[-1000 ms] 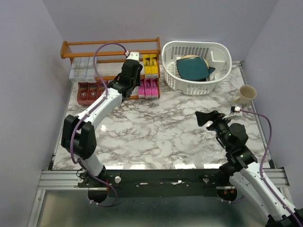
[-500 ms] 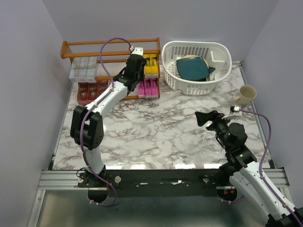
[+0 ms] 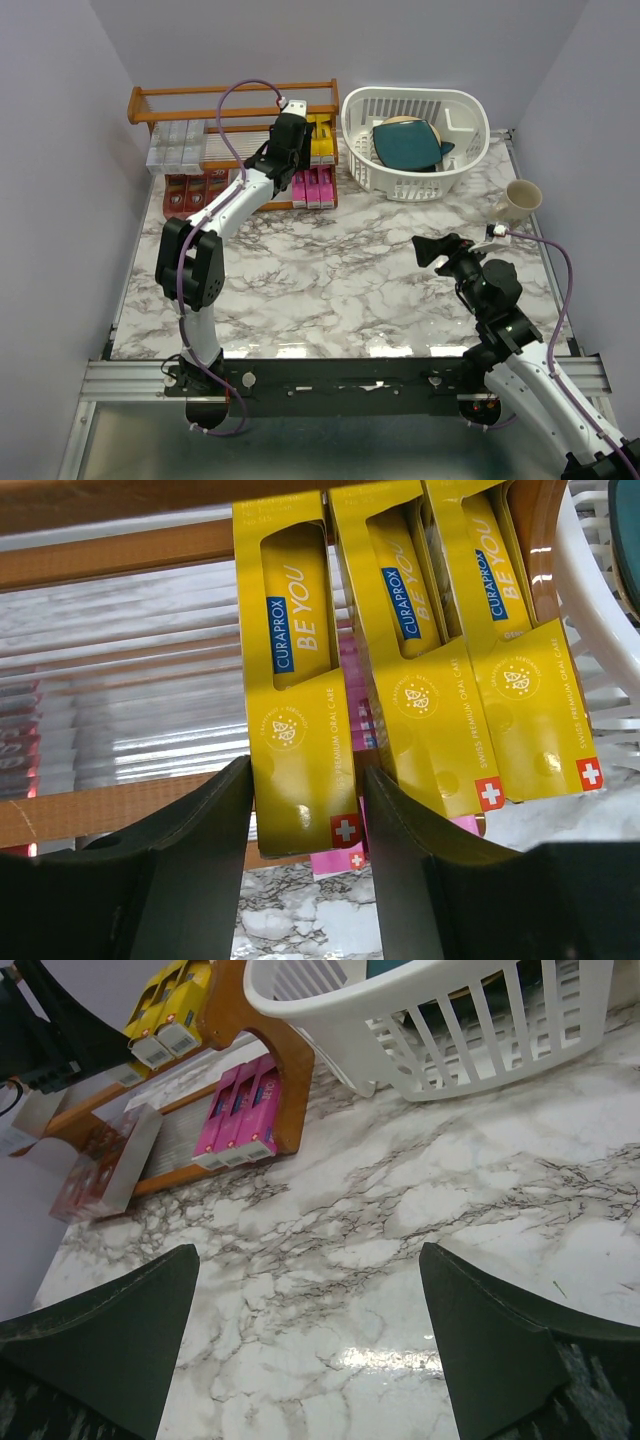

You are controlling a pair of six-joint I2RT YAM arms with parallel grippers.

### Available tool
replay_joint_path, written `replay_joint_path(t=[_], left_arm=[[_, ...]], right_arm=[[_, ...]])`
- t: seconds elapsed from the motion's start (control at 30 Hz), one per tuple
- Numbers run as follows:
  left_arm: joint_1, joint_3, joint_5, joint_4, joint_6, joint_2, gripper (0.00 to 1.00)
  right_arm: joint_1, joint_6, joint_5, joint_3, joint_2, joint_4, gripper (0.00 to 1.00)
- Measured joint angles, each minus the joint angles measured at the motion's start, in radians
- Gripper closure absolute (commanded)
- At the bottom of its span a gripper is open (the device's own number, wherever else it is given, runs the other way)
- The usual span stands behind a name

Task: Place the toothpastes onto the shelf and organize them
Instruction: Place the toothpaste on the shelf.

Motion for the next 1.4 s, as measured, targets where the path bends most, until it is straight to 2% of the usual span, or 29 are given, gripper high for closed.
replay_joint_path(t=[0.27,0.67,1.1,1.4], left_arm=[[0.000,-0.011,0.005,0.016,-0.016,-0.006,0.41],[0.000,-0.045,0.027,0.054,-0.056,-0.069,0.34],[0.000,-0.045,0.020,0.060,-0.114,-0.070,0.17],[0.002,-0.025,0.032,0.045,-0.156,-0.058,0.14]], right_arm=[[0.000,0.000,0.000,0.000,-0.001,0.000,0.00],[0.000,0.000,0.000,0.000,-0.001,0.000,0.01],[0.000,0.000,0.001,0.000,-0.001,0.000,0.01],[0.000,0.000,0.003,0.000,-0.001,0.000,0.01]])
